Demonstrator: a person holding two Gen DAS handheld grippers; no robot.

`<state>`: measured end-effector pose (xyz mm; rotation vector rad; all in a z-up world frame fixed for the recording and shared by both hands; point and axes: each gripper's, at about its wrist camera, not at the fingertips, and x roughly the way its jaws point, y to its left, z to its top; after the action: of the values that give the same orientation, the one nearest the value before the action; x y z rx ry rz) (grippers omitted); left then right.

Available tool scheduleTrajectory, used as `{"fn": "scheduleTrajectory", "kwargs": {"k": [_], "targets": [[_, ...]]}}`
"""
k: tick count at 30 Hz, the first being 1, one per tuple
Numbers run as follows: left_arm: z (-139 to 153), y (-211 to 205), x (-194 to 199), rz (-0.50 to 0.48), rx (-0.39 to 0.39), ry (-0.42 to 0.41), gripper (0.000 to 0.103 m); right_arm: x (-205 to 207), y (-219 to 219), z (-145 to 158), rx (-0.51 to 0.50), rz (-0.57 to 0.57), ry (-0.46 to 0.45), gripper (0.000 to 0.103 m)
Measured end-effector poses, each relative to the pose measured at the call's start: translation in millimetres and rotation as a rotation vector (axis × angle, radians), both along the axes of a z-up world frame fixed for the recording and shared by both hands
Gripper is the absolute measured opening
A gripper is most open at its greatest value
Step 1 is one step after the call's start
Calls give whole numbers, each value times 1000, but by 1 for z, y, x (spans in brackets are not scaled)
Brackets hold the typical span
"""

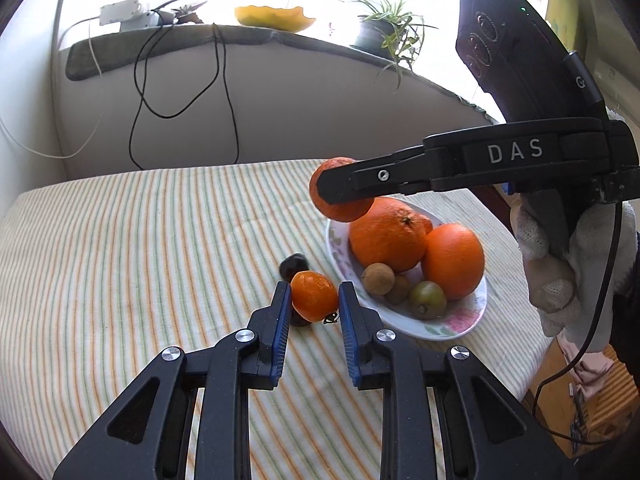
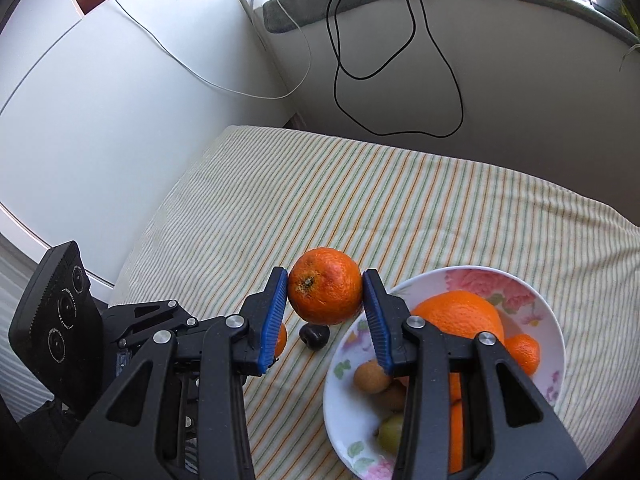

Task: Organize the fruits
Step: 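Carry both fruits over the plate and open both grippers to release them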

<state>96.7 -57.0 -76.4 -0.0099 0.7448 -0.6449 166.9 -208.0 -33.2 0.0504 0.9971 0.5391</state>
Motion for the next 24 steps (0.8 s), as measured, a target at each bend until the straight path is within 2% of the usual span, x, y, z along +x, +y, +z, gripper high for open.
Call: {"fn": "scheduleTrajectory", "kwargs": {"k": [7,24], "targets": [[4,-18,-9,-38,-4,-8,22,-17,-29,11,-23,-38,-44,40],[2,-50,-21,-101,2,-4,22,-22,-90,12,-21,-150,-46,40]]}}
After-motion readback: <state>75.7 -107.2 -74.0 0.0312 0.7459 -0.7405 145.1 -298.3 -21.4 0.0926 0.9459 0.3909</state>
